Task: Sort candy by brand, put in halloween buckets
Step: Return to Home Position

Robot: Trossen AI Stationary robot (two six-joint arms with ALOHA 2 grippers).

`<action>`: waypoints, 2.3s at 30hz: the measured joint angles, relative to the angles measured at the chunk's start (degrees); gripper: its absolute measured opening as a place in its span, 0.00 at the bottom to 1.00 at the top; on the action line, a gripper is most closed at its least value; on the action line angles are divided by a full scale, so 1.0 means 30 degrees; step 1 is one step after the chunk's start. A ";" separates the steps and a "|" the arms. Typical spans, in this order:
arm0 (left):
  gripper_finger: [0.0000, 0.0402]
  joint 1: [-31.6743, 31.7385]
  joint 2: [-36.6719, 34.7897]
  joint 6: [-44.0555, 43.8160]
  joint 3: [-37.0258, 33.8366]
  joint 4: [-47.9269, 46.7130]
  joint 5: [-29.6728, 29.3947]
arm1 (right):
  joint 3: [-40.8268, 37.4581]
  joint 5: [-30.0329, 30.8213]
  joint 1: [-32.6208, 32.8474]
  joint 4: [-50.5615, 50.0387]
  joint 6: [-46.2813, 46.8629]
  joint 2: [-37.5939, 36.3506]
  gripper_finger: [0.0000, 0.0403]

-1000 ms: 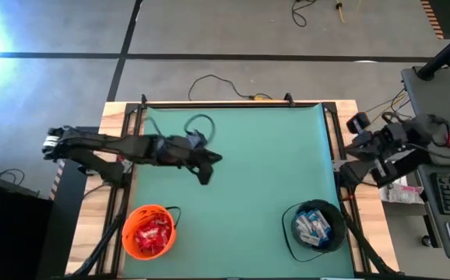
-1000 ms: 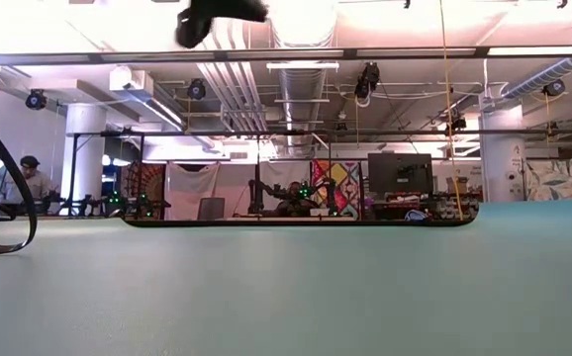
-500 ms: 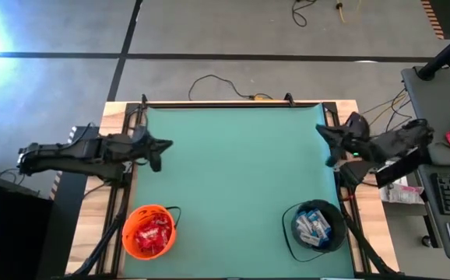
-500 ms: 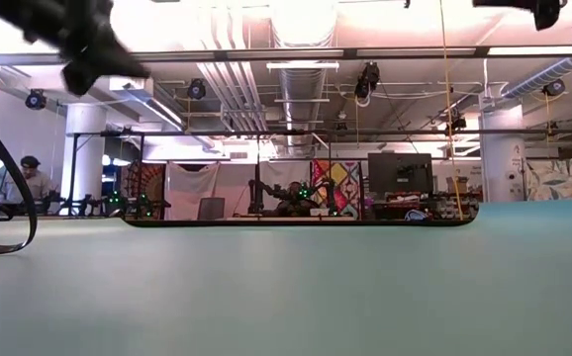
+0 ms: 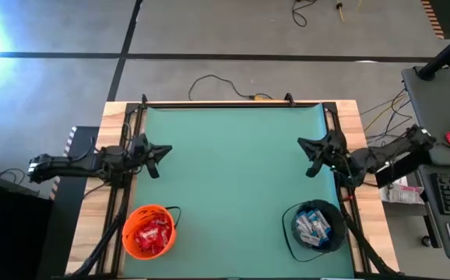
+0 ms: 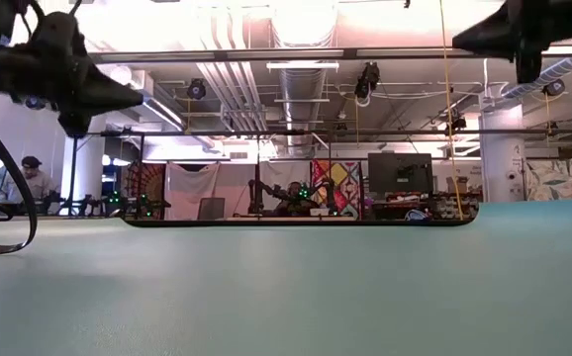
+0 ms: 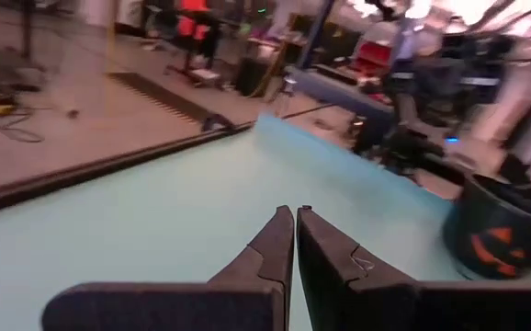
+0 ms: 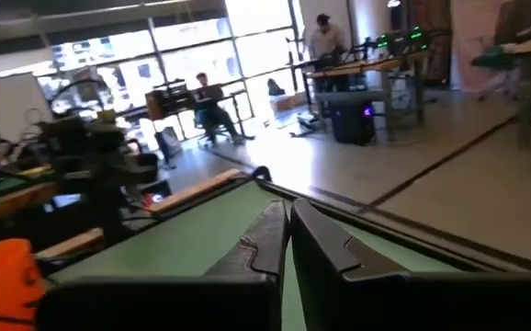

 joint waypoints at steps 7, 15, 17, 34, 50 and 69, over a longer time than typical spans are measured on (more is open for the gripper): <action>0.00 0.0000 -0.1822 0.0226 -0.1451 -0.0962 0.1198 | -0.2092 -0.4547 -0.3810 0.0686 0.1026 -0.0613 0.03; 0.00 -0.0023 -0.1279 0.2325 -0.1518 -0.0720 0.0305 | -0.3792 -1.0967 -0.7654 0.0542 -0.1138 -0.1931 0.03; 0.00 -0.0029 -0.1583 0.2729 -0.1306 -0.0936 0.0935 | -0.4074 -1.0962 -0.7902 -0.0110 -0.1618 -0.3229 0.03; 0.01 0.0016 -0.3476 0.5345 -0.1782 0.1778 0.5384 | -0.6122 -1.7343 -0.7934 -0.1271 0.0553 -0.8355 0.03; 0.01 0.0131 -0.3307 0.6375 -0.2623 0.3452 0.5382 | -0.6107 -1.6971 -0.7939 -0.2571 -0.1107 -0.7449 0.03; 0.01 0.0124 -0.2677 0.6856 -0.2161 0.0398 0.7533 | -0.6114 -1.6970 -0.7932 -0.2585 -0.0211 -0.7456 0.03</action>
